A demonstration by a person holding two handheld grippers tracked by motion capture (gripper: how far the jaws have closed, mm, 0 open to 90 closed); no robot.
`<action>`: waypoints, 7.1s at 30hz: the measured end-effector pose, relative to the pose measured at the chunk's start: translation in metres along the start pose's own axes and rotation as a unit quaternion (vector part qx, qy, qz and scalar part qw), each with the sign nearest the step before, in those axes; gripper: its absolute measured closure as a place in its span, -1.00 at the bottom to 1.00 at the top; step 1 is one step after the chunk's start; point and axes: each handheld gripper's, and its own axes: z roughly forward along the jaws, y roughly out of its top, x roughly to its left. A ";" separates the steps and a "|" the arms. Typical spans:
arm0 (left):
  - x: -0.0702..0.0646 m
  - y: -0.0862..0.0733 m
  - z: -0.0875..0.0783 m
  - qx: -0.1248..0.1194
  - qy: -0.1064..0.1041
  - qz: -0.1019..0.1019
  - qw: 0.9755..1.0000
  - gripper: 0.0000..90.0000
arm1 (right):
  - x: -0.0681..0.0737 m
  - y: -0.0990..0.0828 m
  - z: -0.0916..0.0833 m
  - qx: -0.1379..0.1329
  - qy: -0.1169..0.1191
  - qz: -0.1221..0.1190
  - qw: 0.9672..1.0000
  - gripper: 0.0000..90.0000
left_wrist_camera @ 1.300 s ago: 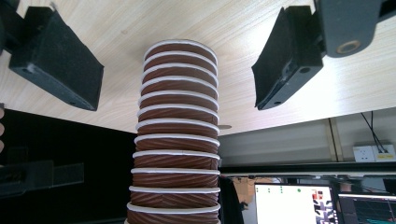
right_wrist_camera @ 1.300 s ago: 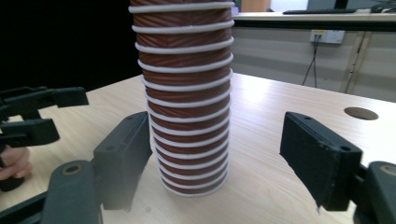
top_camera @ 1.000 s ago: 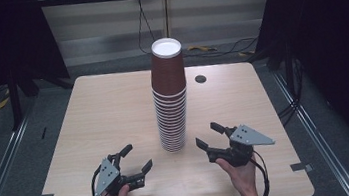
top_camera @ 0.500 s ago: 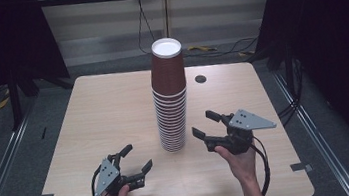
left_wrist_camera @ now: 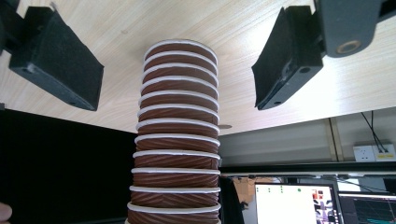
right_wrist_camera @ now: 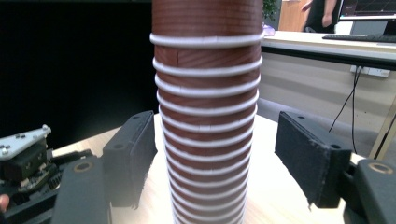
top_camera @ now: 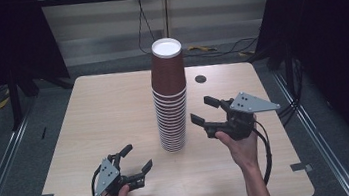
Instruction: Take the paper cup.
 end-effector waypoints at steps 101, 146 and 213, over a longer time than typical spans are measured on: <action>0.000 0.000 0.000 -0.002 -0.004 0.000 1.000 -0.65 | -0.010 0.150 0.080 0.107 0.073 -0.050 0.990 -0.54; 0.000 0.000 0.000 -0.001 -0.005 0.000 1.000 -0.65 | -0.010 0.170 0.060 -0.029 0.077 -0.026 0.996 -0.52; -0.001 -0.001 0.000 -0.002 -0.004 -0.010 1.000 -0.65 | -0.035 0.161 -0.014 -0.139 0.043 0.005 0.989 -0.51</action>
